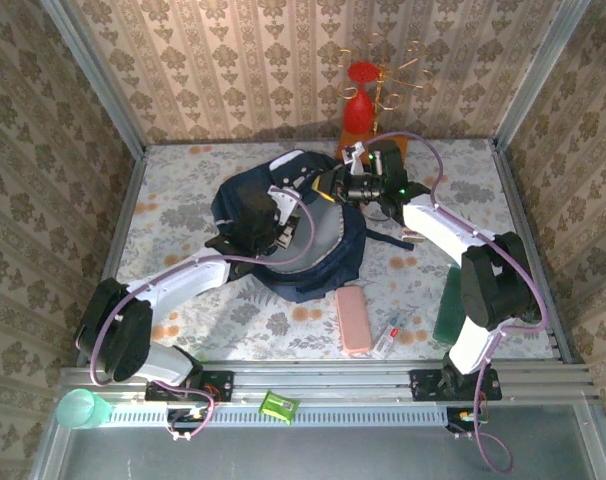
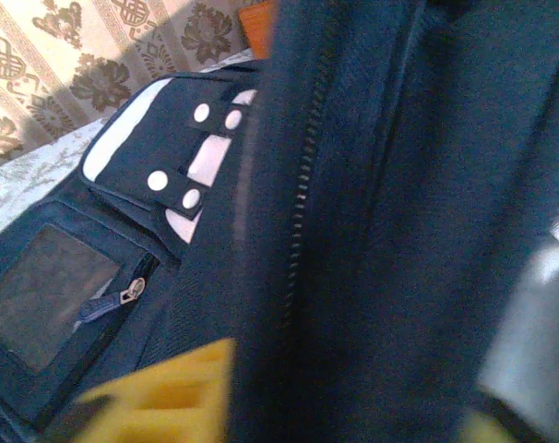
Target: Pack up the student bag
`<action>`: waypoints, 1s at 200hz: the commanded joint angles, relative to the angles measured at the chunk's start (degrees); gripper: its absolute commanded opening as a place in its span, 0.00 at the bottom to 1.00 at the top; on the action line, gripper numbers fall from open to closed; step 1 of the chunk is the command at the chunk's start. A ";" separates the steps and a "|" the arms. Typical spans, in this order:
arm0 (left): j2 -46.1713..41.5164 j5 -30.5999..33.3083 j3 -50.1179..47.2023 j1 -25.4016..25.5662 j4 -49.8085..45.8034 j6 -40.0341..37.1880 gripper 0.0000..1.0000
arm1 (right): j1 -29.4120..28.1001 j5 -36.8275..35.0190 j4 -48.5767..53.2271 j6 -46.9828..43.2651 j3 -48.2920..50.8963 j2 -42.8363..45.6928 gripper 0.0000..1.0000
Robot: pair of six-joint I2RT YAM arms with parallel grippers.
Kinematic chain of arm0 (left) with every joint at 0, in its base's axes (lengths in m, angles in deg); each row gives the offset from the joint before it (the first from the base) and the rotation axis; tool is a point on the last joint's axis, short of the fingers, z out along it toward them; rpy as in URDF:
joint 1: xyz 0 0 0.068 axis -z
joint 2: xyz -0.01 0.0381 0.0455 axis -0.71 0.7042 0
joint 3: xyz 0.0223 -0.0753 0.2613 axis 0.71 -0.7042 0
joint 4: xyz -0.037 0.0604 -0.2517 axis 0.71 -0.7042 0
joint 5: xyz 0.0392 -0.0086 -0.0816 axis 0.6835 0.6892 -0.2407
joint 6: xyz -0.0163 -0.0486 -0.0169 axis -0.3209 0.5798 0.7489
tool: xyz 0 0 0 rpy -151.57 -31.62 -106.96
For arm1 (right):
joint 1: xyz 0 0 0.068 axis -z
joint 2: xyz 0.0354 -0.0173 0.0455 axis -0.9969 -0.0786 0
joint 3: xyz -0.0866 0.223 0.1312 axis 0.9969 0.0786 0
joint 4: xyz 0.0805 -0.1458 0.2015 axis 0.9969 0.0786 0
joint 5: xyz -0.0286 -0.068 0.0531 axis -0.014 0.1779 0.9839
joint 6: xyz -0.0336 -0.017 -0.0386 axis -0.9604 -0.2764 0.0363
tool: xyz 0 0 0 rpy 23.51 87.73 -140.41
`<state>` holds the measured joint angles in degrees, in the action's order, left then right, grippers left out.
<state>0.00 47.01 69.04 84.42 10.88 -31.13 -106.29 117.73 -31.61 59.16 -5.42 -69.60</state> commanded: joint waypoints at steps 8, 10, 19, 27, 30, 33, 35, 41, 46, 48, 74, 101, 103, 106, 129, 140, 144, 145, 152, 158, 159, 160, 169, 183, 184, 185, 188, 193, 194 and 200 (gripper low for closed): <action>-1.22 -2.82 1.38 -4.59 -0.71 8.64 0.00 | 0.61 -13.07 16.46 -16.72 5.34 9.60 0.44; -1.30 -2.89 1.38 -4.80 -0.76 9.30 0.00 | 0.46 -15.00 18.17 -17.93 5.80 10.24 0.46; -1.62 -3.26 1.61 -5.92 -1.22 11.63 0.00 | -0.70 -23.61 24.00 -22.12 8.49 13.92 0.59; -1.71 -3.81 1.90 -6.68 -1.66 13.47 0.00 | -1.93 -29.53 27.41 -23.94 11.64 17.43 0.69; -1.67 -4.01 2.09 -6.93 -1.87 13.90 0.00 | -2.35 -31.34 28.36 -24.31 12.94 18.69 0.72; -1.63 -4.23 2.27 -7.16 -2.06 14.32 0.00 | -2.99 -32.92 29.04 -24.45 14.26 20.05 0.75; -1.62 -4.38 2.39 -7.29 -2.18 14.52 0.00 | -3.26 -33.72 29.41 -24.45 15.26 21.20 0.76; -1.52 -4.79 2.74 -7.67 -2.54 15.08 0.00 | -4.69 -35.84 30.45 -24.21 17.98 23.66 0.82; -1.30 -5.06 3.04 -7.90 -2.88 15.45 0.00 | -5.94 -37.52 31.17 -23.66 20.04 25.31 0.87; -1.23 -5.11 3.24 -7.96 -2.98 15.57 0.00 | -6.83 -38.12 31.54 -23.31 20.81 25.98 0.89; -0.63 -6.18 3.82 -8.39 -3.29 16.05 0.00 | -18.77 -47.04 35.66 -16.99 27.67 29.77 1.00; 0.01 -6.96 4.09 -8.76 -2.79 16.56 0.00 | -29.09 -52.18 33.74 -8.25 31.17 27.78 1.00; 0.04 -7.06 4.18 -8.72 -2.82 16.57 0.00 | -29.82 -52.55 33.75 -7.72 31.29 27.42 1.00; 0.12 -7.13 4.26 -8.81 -2.85 16.57 0.00 | -30.76 -53.21 33.75 -6.89 31.20 26.64 1.00; 0.14 -7.99 4.25 -8.83 -2.68 17.01 0.00 | -35.90 -57.92 33.71 -1.82 30.23 20.59 1.00; -0.04 -7.97 4.04 -8.86 -2.61 17.10 0.00 | -37.43 -59.90 34.03 -0.06 29.31 17.29 1.00; -0.17 -7.95 3.98 -8.86 -2.65 16.98 0.00 | -37.91 -60.63 34.25 0.43 29.03 16.37 1.00; -0.19 -7.90 3.92 -8.86 -2.65 17.00 0.00 | -38.00 -60.77 34.35 0.48 28.95 16.09 1.00; -0.34 -7.85 3.93 -8.86 -2.80 16.96 0.00 | -38.47 -61.82 34.24 1.05 28.70 14.66 1.00; -0.49 -7.77 3.86 -8.86 -2.99 16.93 0.00 | -38.62 -61.96 33.71 1.38 28.69 13.51 1.00; -0.53 -7.73 3.86 -8.86 -3.00 16.93 0.00 | -38.62 -61.96 33.68 1.44 28.69 13.34 1.00; -0.55 -7.70 3.91 -8.86 -3.00 16.89 0.00 | -38.62 -61.96 33.71 1.47 28.77 13.13 1.00; -0.77 -7.78 3.84 -8.87 -2.98 16.92 0.00 | -38.62 -61.79 31.54 1.88 29.07 11.63 1.00; -1.11 -7.97 3.71 -8.90 -2.99 17.06 0.00 | -38.62 -61.07 29.63 1.72 29.14 9.97 0.91; -1.15 -8.01 3.74 -8.92 -3.04 17.04 0.00 | -38.62 -60.95 29.45 1.66 29.13 9.90 0.91; -1.16 -8.02 3.76 -8.93 -3.07 17.11 0.00 | -38.62 -60.88 29.36 1.67 29.13 9.82 0.90; -1.26 -8.14 3.68 -8.87 -3.03 17.23 0.00 | -38.62 -60.70 28.91 1.54 29.10 9.69 0.87; -1.48 -8.27 3.55 -8.86 -3.01 17.38 0.00 | -38.62 -60.16 28.19 1.29 28.95 9.55 0.82; -1.50 -8.29 3.53 -8.86 -2.96 17.38 0.00 | -38.62 -60.09 28.07 1.26 28.95 9.52 0.81; -1.68 -8.48 3.40 -8.86 -2.85 17.55 0.00 | -38.62 -59.72 27.67 1.20 28.80 9.78 0.77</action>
<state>-0.17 37.81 71.49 76.64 7.84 -15.87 -144.65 60.88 -0.97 58.53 24.70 -59.15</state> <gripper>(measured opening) 0.108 0.843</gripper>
